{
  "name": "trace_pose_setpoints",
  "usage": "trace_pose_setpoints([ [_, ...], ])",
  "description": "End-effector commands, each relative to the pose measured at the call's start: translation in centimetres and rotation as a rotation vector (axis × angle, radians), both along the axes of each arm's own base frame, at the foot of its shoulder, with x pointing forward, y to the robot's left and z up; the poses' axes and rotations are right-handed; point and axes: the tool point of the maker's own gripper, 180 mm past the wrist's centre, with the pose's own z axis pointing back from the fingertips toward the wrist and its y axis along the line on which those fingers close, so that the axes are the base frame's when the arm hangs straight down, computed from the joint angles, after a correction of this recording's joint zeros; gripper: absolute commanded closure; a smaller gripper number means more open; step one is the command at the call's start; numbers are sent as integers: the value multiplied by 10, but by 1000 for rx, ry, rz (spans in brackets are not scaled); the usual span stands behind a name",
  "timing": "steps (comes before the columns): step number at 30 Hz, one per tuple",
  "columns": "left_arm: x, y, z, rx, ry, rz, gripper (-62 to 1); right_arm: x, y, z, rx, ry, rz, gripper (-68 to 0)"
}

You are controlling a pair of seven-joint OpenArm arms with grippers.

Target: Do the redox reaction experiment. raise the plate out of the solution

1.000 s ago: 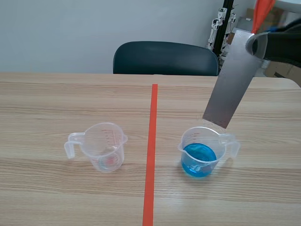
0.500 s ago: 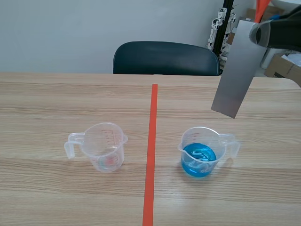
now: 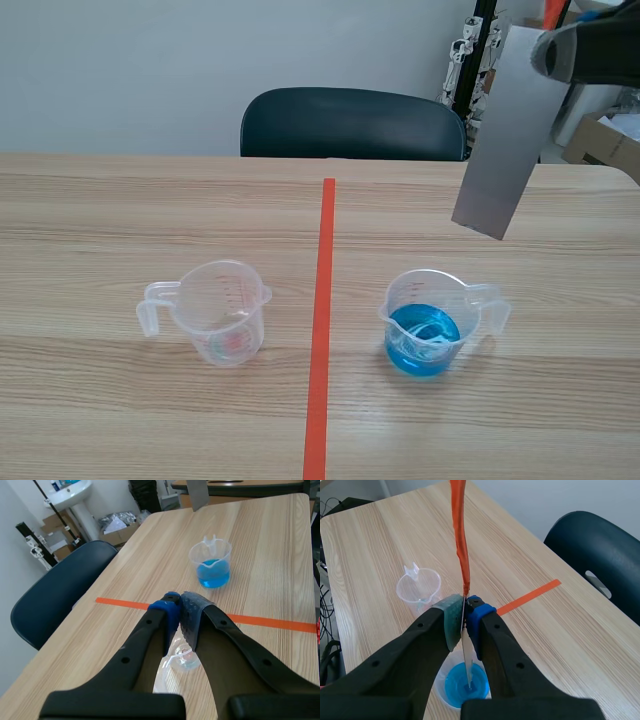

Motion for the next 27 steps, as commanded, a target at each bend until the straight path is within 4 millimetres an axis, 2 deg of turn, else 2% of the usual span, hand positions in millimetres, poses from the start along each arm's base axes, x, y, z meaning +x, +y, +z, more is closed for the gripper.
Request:
trace_pose_setpoints([
  [1,-1,-6,5,-13,-3,-20,-25,2,4,10,24,-25,6,-7],
  [5,4,-8,10,-1,-20,-36,-25,1,9,4,21,-5,14,-7],
  [10,5,-8,9,12,-20,-40,-25,1,9,6,30,-11,13,-7],
  [19,27,12,24,-18,-109,59,-27,2,9,8,42,-19,10,-7],
  [23,21,-4,8,7,-60,-2,-27,2,10,11,56,-28,10,-7],
  [27,27,-25,-20,73,-57,-20,-27,2,10,11,56,-28,10,-7],
])
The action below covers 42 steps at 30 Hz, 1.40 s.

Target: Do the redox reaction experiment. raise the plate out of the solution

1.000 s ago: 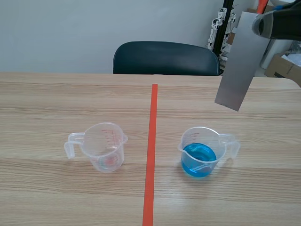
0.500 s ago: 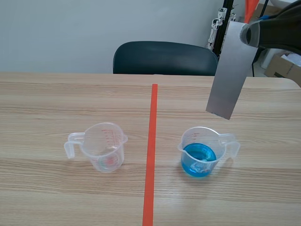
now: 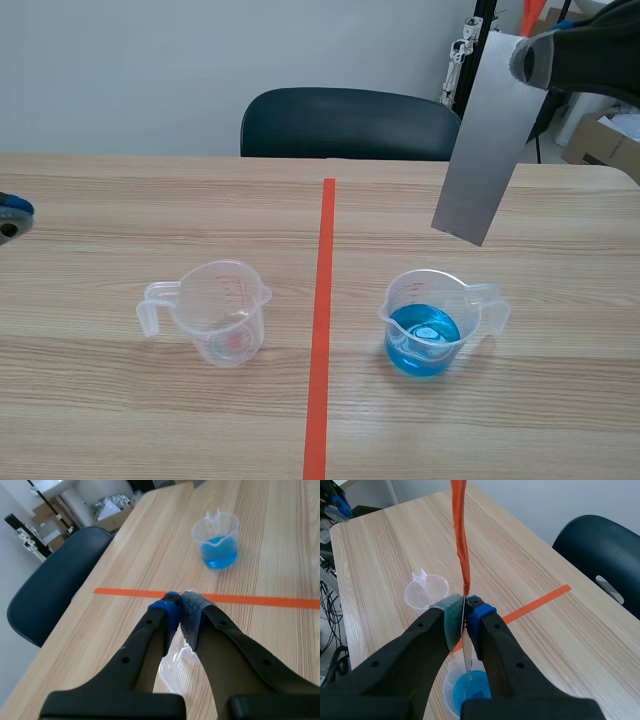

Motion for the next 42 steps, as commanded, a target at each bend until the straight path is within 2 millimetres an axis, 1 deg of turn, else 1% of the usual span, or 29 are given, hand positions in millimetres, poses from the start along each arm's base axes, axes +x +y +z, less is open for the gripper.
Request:
trace_pose_setpoints([
  [1,7,-14,6,-30,-34,-12,-27,3,0,13,17,-34,-2,-7],
  [5,13,-40,-3,-43,-27,-44,-27,3,0,13,17,-35,-2,-7],
  [9,26,-65,-12,-17,-29,-49,-27,3,0,13,17,-35,-2,-7],
  [16,43,-112,-13,4,-60,-97,-27,3,0,15,23,-38,-2,-7],
  [20,51,-132,-15,4,-66,-119,-27,3,0,15,24,-39,-2,-7],
  [24,60,-141,-16,-9,-68,-124,-27,3,0,15,24,-38,-2,-7],
  [32,80,-150,-18,-12,-57,-123,-27,3,0,15,24,-38,-2,-7],
  [36,84,-157,-22,-8,-46,-133,-27,3,0,15,24,-38,-2,-7],
  [38,82,-162,-23,-11,-32,-154,-27,3,0,15,24,-38,-2,-7],
  [42,80,-177,-19,-23,-29,-197,-27,3,0,15,24,-38,-2,-7],
])
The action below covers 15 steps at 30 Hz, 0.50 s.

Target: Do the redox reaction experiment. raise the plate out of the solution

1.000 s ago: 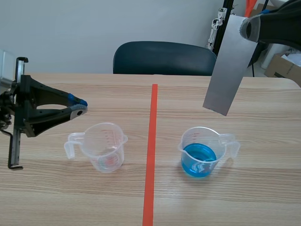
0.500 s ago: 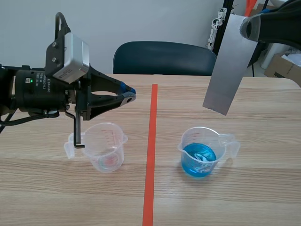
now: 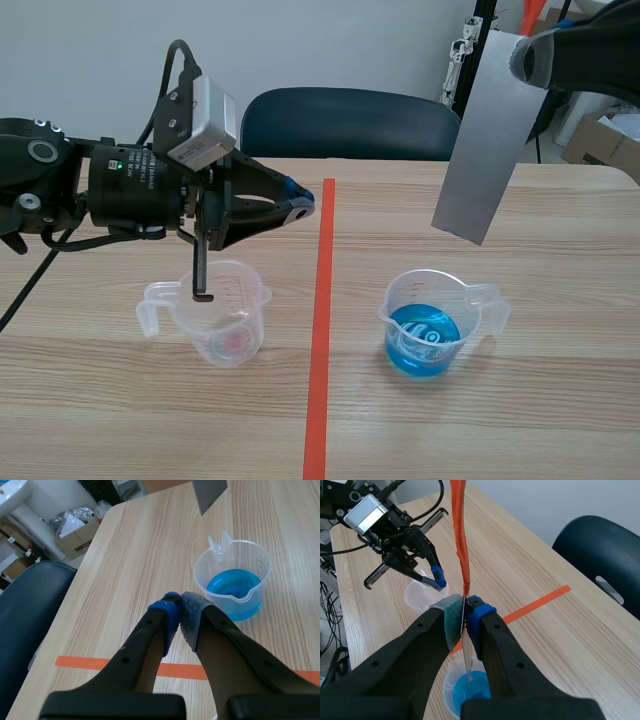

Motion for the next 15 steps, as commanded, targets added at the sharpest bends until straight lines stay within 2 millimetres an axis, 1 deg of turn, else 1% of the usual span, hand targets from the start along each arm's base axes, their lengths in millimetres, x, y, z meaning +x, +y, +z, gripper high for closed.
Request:
trace_pose_setpoints([
  [1,1,-12,18,-47,-27,-32,-27,3,0,14,20,-36,-2,-7],
  [6,-3,-30,25,-64,-39,-75,-27,3,0,14,20,-36,-2,-7],
  [15,-9,-47,25,-68,-19,-110,-27,3,0,14,19,-36,-2,-7],
])
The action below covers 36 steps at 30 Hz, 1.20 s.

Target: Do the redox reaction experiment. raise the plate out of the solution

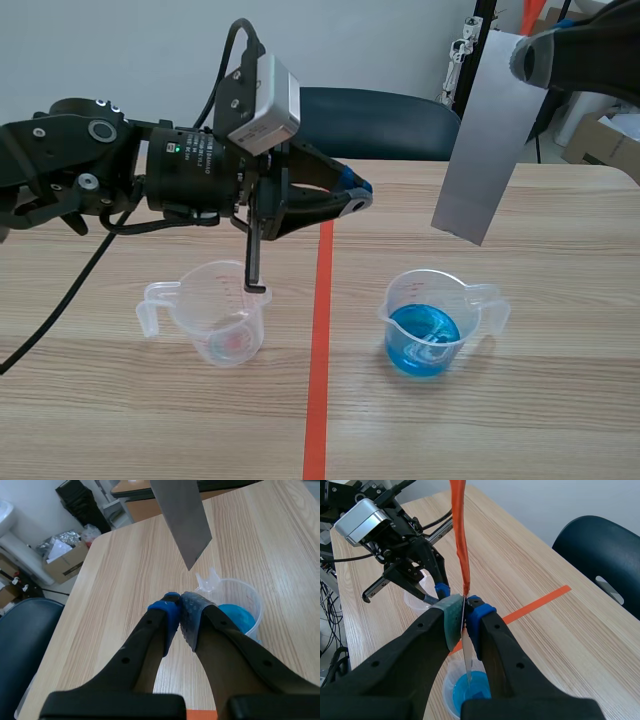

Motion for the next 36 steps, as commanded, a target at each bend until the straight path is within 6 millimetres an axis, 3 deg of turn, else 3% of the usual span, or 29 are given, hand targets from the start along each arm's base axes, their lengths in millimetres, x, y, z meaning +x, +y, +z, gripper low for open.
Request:
trace_pose_setpoints([
  [1,1,-6,11,-35,-9,-6,-27,3,0,14,20,-36,-2,-7],
  [9,-1,-6,-1,-22,54,-19,-27,2,0,13,21,-34,-2,-7],
  [36,-6,-7,-1,-27,72,-39,-27,2,0,14,23,-35,-2,-7],
])
